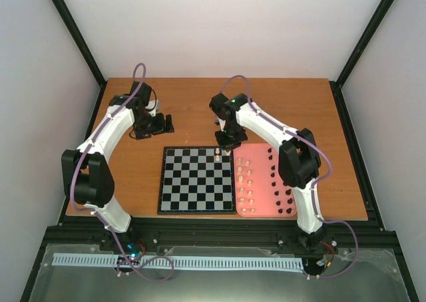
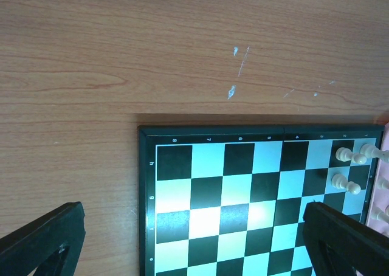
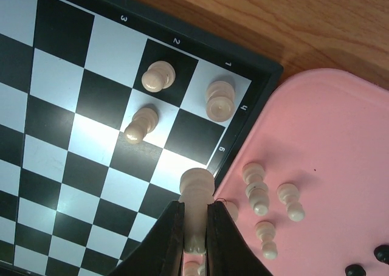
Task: Set up the chess pieces on the board
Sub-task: Place the chess piece on the chessboard.
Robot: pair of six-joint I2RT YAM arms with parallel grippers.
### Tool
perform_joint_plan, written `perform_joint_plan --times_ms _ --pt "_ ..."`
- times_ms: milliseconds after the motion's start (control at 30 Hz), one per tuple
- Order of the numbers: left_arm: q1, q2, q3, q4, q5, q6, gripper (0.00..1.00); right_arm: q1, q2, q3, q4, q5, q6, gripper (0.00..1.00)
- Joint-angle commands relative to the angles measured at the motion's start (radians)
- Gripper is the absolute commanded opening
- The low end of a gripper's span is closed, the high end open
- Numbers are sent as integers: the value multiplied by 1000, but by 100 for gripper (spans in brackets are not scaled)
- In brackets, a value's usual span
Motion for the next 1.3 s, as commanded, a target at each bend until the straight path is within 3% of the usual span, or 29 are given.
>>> perform_joint_plan --times_ms 0,1267 --pt "-3 -30 6 11 -1 -5 100 1 -17 -31 29 2 22 4" --pt "-3 -19 1 13 -4 -4 100 8 86 -60 106 -11 28 5"
